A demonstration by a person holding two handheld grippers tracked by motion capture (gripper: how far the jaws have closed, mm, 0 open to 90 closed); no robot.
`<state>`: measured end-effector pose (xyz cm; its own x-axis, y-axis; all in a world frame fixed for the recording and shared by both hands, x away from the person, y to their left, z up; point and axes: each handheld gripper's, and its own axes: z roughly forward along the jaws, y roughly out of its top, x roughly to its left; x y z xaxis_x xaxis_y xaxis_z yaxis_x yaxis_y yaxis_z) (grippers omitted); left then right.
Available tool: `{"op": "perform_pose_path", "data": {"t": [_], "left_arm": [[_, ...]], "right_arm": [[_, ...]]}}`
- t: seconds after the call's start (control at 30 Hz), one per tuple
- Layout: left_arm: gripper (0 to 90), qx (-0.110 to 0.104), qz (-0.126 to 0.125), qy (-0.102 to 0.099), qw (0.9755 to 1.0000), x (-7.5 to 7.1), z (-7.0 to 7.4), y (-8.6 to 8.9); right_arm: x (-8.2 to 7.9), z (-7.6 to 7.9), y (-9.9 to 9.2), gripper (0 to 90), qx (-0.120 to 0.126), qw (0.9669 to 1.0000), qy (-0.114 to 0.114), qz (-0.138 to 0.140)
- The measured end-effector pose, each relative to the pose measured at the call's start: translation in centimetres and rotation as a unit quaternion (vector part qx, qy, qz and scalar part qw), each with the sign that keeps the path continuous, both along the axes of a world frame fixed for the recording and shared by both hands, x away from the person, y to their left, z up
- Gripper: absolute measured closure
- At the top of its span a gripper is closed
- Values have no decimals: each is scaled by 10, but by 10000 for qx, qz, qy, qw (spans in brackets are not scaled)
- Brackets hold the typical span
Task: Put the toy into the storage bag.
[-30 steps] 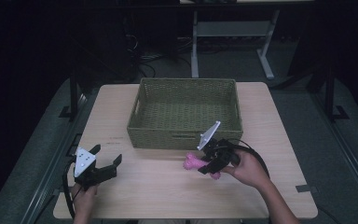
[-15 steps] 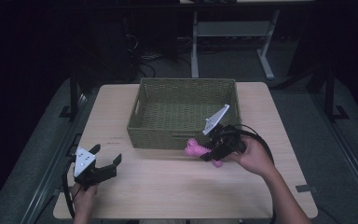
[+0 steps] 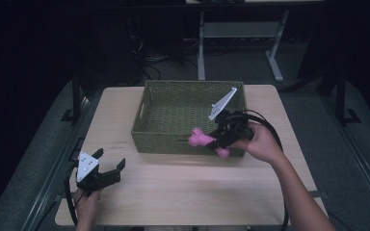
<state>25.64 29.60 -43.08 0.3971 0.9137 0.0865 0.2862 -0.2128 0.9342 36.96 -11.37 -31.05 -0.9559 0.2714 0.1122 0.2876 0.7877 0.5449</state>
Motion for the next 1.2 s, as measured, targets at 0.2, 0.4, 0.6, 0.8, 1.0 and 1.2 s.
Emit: {"op": "perform_pose_path", "data": {"t": [0.2, 0.4, 0.6, 0.8, 1.0, 1.2], "left_arm": [[130, -6, -22, 7, 10000, 0, 0, 0], [130, 24, -30, -11, 10000, 0, 0, 0], [130, 31, -47, 7, 10000, 1, -1, -1], [130, 14, -43, -1, 10000, 1, -1, 0], [130, -7, -42, -5, 10000, 1, 0, 0], [130, 8, -25, -5, 10000, 1, 0, 1]], "right_arm": [[17, 6, 0, 580, -24, 10000, 75, -48], [26, 9, 0, 579, -34, 9999, 93, -92], [35, 13, 2, 579, -49, 9998, 140, -100], [48, 18, 2, 579, -25, 9998, 188, -105], [58, 20, 2, 579, 37, 9995, 259, -161], [65, 19, 2, 579, -21, 9993, 329, -177]]}}
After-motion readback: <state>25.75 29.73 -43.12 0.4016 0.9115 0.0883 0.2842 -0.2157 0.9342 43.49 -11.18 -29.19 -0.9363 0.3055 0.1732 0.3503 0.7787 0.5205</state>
